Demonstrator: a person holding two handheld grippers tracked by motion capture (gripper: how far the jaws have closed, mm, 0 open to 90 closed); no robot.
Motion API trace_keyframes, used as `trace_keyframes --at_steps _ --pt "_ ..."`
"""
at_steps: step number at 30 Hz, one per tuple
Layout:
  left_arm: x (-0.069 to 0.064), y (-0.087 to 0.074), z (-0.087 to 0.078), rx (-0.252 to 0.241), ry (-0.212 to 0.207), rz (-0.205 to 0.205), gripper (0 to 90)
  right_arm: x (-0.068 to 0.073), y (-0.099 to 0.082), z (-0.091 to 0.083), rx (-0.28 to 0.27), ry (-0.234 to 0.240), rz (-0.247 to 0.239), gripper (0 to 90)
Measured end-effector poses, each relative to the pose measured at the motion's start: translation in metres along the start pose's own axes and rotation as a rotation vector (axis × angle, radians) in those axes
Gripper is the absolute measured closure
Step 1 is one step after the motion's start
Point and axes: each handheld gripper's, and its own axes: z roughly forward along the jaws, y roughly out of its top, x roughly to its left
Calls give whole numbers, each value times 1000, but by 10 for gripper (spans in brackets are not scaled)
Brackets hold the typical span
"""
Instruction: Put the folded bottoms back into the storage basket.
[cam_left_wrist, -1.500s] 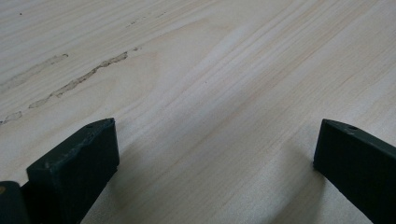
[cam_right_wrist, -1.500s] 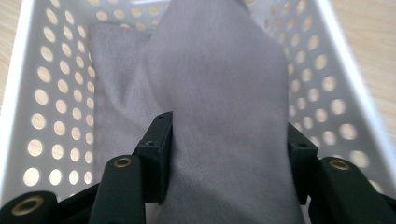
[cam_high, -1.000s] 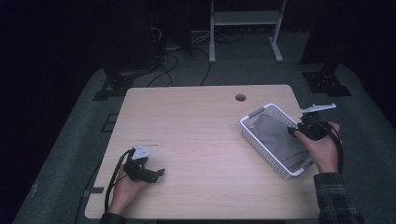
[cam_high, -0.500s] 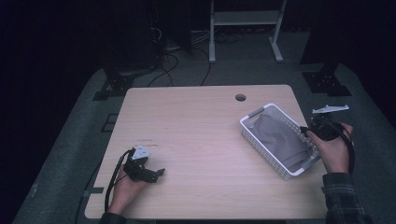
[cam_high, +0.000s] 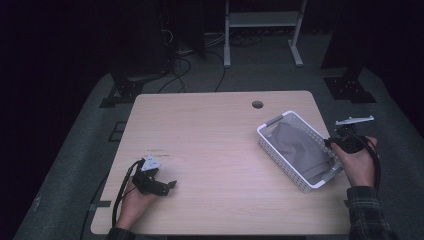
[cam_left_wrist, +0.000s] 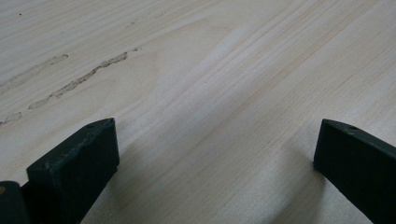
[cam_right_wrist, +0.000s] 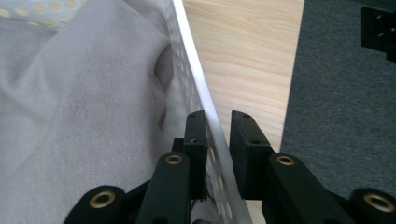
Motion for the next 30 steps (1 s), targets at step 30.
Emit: trace_keyframes --at_steps 30 --pt "0 0 0 -2 0 0 0 66 11 3 20 89 -93 841"
